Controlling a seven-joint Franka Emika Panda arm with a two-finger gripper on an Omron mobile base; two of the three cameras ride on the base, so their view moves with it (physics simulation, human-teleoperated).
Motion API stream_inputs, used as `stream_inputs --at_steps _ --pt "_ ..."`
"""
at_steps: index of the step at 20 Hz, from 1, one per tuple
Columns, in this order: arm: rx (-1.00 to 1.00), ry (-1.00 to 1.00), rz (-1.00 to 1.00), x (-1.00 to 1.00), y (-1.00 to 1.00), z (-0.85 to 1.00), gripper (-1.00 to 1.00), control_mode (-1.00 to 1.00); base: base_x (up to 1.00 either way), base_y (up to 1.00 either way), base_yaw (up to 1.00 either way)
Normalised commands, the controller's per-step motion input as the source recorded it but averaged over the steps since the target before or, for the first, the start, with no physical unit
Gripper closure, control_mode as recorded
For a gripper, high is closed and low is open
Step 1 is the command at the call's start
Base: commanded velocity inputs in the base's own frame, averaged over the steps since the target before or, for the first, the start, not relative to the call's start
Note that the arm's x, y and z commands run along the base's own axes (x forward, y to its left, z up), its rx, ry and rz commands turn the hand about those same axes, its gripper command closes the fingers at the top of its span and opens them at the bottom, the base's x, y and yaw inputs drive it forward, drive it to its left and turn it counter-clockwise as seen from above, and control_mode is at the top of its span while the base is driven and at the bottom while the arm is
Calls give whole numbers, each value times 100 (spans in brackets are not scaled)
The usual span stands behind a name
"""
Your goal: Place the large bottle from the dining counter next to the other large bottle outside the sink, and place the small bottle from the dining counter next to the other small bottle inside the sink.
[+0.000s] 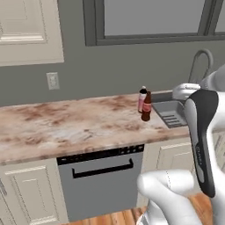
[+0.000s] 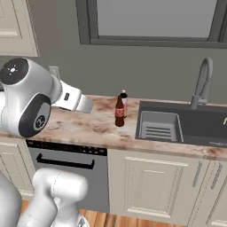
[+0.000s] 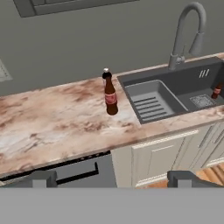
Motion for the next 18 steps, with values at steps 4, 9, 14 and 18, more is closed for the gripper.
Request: stream_inputs --at_steps 4,9,14,18 --pt "0 0 0 0 0 0 -100 100 -39 76 5" --pt "0 0 0 0 0 0 -100 100 -32 83 5" --pt "0 0 0 0 0 0 -100 100 -37 89 5" --pt "0 0 0 0 0 0 -100 100 -44 96 5"
